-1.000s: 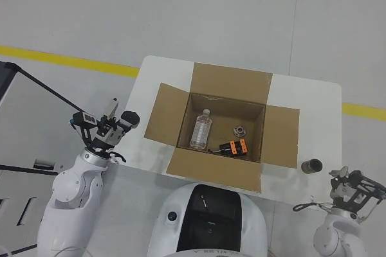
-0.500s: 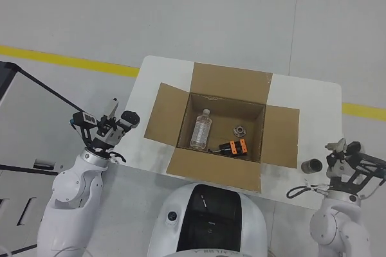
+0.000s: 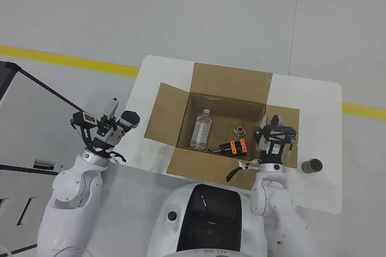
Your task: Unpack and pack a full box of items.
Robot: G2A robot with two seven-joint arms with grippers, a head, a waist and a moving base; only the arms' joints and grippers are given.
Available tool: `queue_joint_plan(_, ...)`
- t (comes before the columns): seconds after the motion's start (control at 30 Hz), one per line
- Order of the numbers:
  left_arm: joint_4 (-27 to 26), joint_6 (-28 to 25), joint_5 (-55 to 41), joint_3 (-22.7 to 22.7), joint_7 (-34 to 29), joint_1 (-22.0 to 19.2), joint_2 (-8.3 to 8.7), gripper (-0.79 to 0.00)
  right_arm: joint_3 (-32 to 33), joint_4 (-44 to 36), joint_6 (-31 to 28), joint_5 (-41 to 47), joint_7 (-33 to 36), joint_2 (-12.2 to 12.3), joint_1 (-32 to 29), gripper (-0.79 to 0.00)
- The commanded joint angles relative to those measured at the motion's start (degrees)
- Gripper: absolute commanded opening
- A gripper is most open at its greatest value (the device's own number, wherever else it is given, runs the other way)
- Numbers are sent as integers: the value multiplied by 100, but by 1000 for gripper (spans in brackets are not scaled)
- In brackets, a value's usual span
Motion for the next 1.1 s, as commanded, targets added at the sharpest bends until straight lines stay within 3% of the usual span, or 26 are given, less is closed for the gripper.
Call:
queue_joint_plan(0.0,0,0,0,0,0,0,0,0,-320,742,249,3,79,-81,512,-785)
queue_joint_plan(0.07,0,0,0,0,0,0,0,0,-517,1272,439,6,139,-153,885,-785)
queue_joint_plan(0.1,0,0,0,0,0,0,0,0,-593,1480,510,62,169,-188,1036,-677)
queue_joint_plan(0.13,0,0,0,0,0,0,0,0,-646,1630,560,144,177,-219,1152,-520)
queue_joint_plan(0.23,0,0,0,0,0,0,0,0,-699,1893,664,332,123,-277,1326,-320)
queue_joint_plan(0.47,0,0,0,0,0,0,0,0,-523,1592,575,445,45,-270,1109,-277)
queue_joint_plan(0.57,0,0,0,0,0,0,0,0,-306,999,361,506,84,-216,761,-311)
queue_joint_plan(0.67,0,0,0,0,0,0,0,0,109,-16,9,633,-17,-118,43,-323)
queue_joint_plan(0.87,0,0,0,0,0,0,0,0,1649,-2214,-1338,1516,-487,104,-1994,-363)
queue_joint_plan(0.97,0,0,0,0,0,0,0,0,2645,-2701,-2045,2188,-837,166,-2769,-369)
queue_joint_plan(1.07,0,0,0,0,0,0,0,0,3655,-2664,-2840,2664,-1193,216,-3149,-397)
